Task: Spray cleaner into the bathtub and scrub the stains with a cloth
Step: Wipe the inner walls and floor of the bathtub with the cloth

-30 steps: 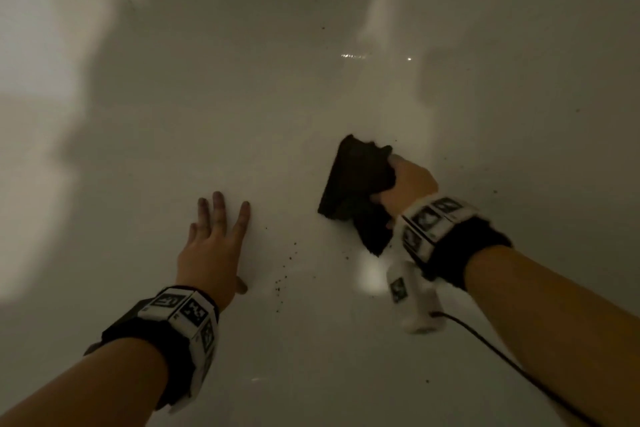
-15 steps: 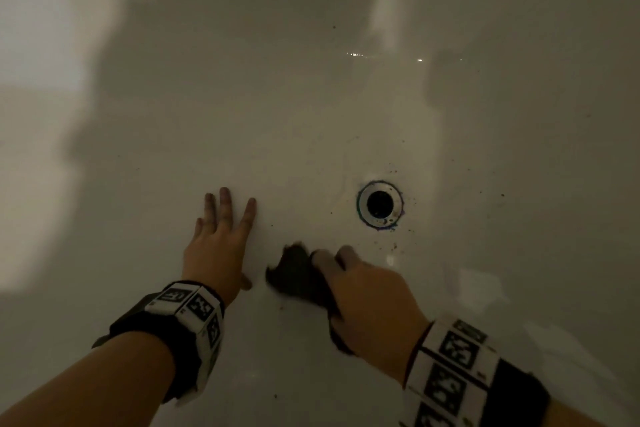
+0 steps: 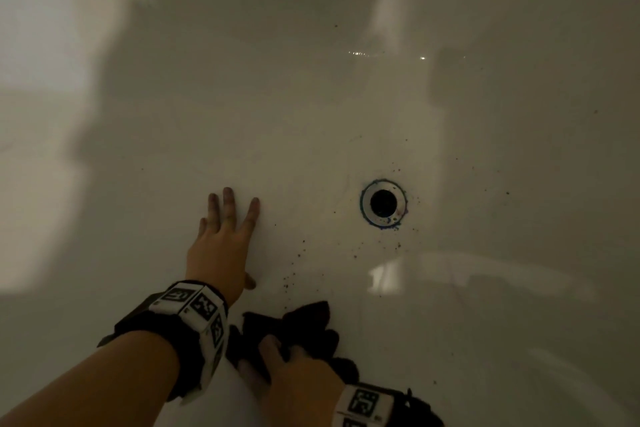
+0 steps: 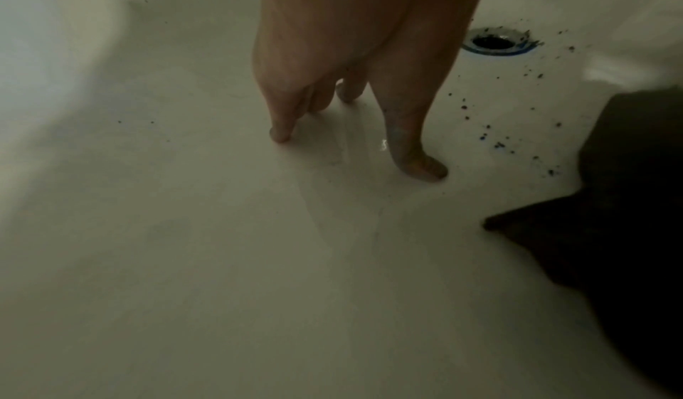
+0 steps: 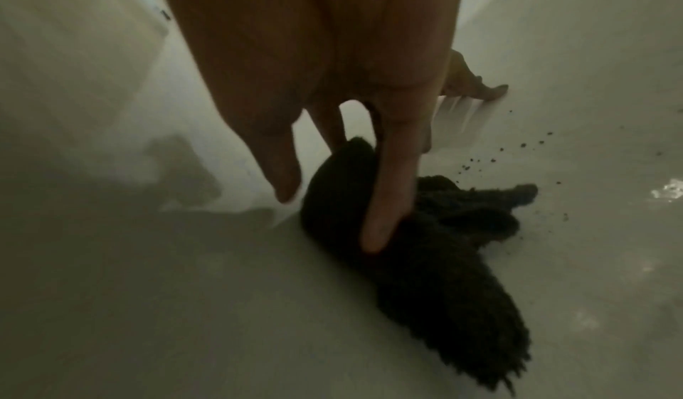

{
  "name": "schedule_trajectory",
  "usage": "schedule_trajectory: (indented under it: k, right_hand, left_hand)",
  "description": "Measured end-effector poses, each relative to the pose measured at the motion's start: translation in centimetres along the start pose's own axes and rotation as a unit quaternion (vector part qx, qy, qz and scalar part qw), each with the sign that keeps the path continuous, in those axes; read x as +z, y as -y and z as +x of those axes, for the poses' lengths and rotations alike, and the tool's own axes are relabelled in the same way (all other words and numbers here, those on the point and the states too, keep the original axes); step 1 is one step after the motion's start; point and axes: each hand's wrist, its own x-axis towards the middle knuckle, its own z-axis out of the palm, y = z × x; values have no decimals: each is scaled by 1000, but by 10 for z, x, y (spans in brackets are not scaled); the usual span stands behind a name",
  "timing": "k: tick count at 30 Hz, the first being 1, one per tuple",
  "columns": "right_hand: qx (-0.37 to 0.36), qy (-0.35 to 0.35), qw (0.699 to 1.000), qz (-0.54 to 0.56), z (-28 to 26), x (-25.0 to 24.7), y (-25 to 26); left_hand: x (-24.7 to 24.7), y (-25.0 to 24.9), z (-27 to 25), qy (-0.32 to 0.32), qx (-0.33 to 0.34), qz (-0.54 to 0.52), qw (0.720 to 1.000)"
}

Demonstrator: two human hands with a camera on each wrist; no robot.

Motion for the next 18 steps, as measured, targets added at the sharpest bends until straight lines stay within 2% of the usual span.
schedule_trajectory:
  k: [2, 3, 6, 9, 11, 13, 16, 18]
  right_hand:
    - [38, 165, 985, 42, -5, -9, -1]
    - [23, 192, 981, 5, -7, -13, -3]
    - [-64, 203, 971, -107, -5, -37, -18]
    - [-53, 246, 962, -104, 8, -44, -29]
    - [-35, 208, 975, -63, 13, -47, -28]
    - [-47, 109, 992, -50, 20, -56, -31]
    - [-71, -3, 994, -81, 29, -82, -40]
    - [-38, -66, 994, -74, 41, -104, -52]
  left_hand:
    - [1, 0, 0, 1, 0, 3, 1000]
    - [1, 0, 0, 1, -1, 4, 1000]
    - [1, 0, 0, 0, -5, 2, 1000]
    - [1, 0, 0, -1, -2, 0, 1000]
    - [1, 0, 0, -7, -1, -2, 1000]
    - [3, 1, 0, -18, 1, -7, 1000]
    - [3, 2, 0, -15, 3, -12, 1000]
    - [1, 1, 1, -5, 0, -19, 1000]
